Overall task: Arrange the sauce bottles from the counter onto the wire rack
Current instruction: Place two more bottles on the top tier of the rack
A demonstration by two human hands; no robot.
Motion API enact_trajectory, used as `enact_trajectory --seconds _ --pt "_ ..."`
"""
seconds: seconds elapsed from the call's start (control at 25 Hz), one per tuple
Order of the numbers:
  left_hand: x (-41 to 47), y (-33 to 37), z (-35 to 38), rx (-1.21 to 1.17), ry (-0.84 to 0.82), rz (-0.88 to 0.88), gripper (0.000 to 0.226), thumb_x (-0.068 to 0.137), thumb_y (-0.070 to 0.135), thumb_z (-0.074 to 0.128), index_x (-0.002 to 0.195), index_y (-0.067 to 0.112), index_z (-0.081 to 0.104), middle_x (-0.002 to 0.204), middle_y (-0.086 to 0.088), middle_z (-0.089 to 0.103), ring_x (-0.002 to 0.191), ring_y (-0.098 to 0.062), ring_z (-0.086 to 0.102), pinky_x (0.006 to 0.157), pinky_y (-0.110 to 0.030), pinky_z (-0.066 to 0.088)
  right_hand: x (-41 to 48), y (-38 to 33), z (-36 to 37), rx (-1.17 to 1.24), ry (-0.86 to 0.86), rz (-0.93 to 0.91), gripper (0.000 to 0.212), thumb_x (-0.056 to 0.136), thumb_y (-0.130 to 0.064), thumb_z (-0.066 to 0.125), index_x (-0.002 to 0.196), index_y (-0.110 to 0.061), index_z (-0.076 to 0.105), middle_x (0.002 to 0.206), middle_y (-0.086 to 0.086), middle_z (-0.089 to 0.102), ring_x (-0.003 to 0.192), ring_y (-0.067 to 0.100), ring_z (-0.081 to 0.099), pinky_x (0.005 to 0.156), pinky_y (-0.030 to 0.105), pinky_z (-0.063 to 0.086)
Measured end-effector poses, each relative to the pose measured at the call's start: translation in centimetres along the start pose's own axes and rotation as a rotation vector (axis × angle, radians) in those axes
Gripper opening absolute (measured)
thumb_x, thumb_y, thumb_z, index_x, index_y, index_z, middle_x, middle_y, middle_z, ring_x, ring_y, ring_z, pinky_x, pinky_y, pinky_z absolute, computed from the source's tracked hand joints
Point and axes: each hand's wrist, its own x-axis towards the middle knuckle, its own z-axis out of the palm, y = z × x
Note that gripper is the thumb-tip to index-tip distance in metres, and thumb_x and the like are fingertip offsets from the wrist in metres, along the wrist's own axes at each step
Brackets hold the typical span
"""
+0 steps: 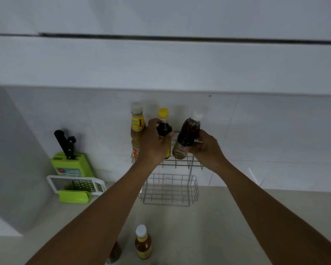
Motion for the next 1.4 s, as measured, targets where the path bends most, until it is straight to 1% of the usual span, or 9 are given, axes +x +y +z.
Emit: enact_trajectory --seconds 0.2,0.32,0.48,0.6,0.8,0.96,1.08,1.24,1.4 --pt "-0.8 -1.5 0.6 -0.009 -0.059 -0.021 0.048 0.085 0.025 0.075 0.124 0.014 0.049 0.109 0.001 0.059 0.102 -0.017 0.059 0.086 -0.025 0.047 0.9 0.8 0.6 -0.099 -0.109 0.019 0.055 0.084 0.009 0.070 0.132 -0.015 0.057 0.116 0.001 0.067 0.101 0.021 0.071 0.092 0.035 0.058" --pt "-1.1 -1.2 -0.2 0.039 -0.074 -0.031 0.044 0.087 0.034 0.073 0.121 0.015 0.053 0.103 0.005 0.057 0.095 -0.014 0.059 0.081 -0.026 0.049 0.9 1.3 1.1 -0.074 -0.214 0.029 0.060 0.085 0.012 0.067 0.137 -0.015 0.052 0.123 0.000 0.065 0.110 0.025 0.069 0.096 0.043 0.057" --pt "0.1 -0.2 -2.8 0.133 -0.070 -0.024 0.038 0.089 0.049 0.064 0.112 0.019 0.068 0.098 0.000 0.073 0.088 -0.015 0.070 0.081 -0.034 0.057 1.2 1.3 0.7 -0.082 -0.293 0.049 0.056 0.090 -0.011 0.073 0.141 -0.022 0.052 0.129 -0.003 0.064 0.118 0.022 0.064 0.101 0.049 0.054" --pt "1.3 0.4 -4.4 0.242 -0.083 0.029 0.033 0.084 0.049 0.070 0.102 0.022 0.074 0.082 0.008 0.072 0.081 -0.019 0.071 0.077 -0.039 0.059 1.4 0.8 0.8 -0.069 -0.267 0.095 0.042 0.092 -0.030 0.069 0.133 -0.028 0.058 0.120 -0.003 0.067 0.109 0.025 0.069 0.096 0.054 0.056" --pt "2.0 0.4 -5.1 0.404 -0.099 0.037 0.038 0.084 0.057 0.061 0.093 0.022 0.073 0.083 0.001 0.069 0.081 -0.024 0.068 0.073 -0.039 0.057 1.4 -0.5 2.0 -0.104 -0.215 0.062 0.036 0.096 -0.019 0.065 0.132 -0.018 0.060 0.106 -0.010 0.066 0.104 0.025 0.069 0.094 0.053 0.057" --pt "2.0 -0.1 -5.5 0.488 -0.076 0.024 0.035 0.088 0.052 0.059 0.075 0.020 0.063 0.075 -0.006 0.061 0.077 -0.023 0.060 0.061 -0.030 0.044 1.4 -0.6 2.9 -0.110 -0.220 0.064 0.036 0.095 -0.020 0.067 0.131 -0.021 0.060 0.109 -0.003 0.069 0.099 0.022 0.071 0.092 0.051 0.058" --pt "2.0 -0.2 -5.6 0.508 -0.081 0.030 0.039 0.090 0.048 0.059 0.071 0.014 0.063 0.072 -0.009 0.060 0.075 -0.026 0.059 0.059 -0.031 0.044 1.6 -0.5 3.3 -0.067 -0.227 0.075 0.038 0.095 -0.019 0.067 0.132 -0.018 0.060 0.113 0.001 0.069 0.096 0.022 0.073 0.086 0.050 0.062" --pt "1.6 -0.2 -5.5 0.501 -0.060 0.030 0.034 0.092 0.044 0.059 0.078 0.014 0.067 0.071 -0.001 0.050 0.073 -0.024 0.055 0.056 -0.026 0.035 1.4 -0.4 3.3 -0.143 -0.203 0.079 0.038 0.095 -0.026 0.067 0.132 -0.021 0.061 0.115 -0.002 0.071 0.101 0.020 0.071 0.092 0.046 0.058" --pt "1.1 -0.1 -5.3 0.443 -0.058 0.000 0.027 0.093 0.037 0.059 0.096 0.012 0.069 0.087 -0.008 0.058 0.082 -0.023 0.054 0.066 -0.031 0.044 1.1 -0.6 3.4 -0.160 -0.183 0.078 0.034 0.095 -0.027 0.067 0.129 -0.020 0.064 0.120 0.001 0.073 0.110 0.020 0.069 0.096 0.039 0.054"
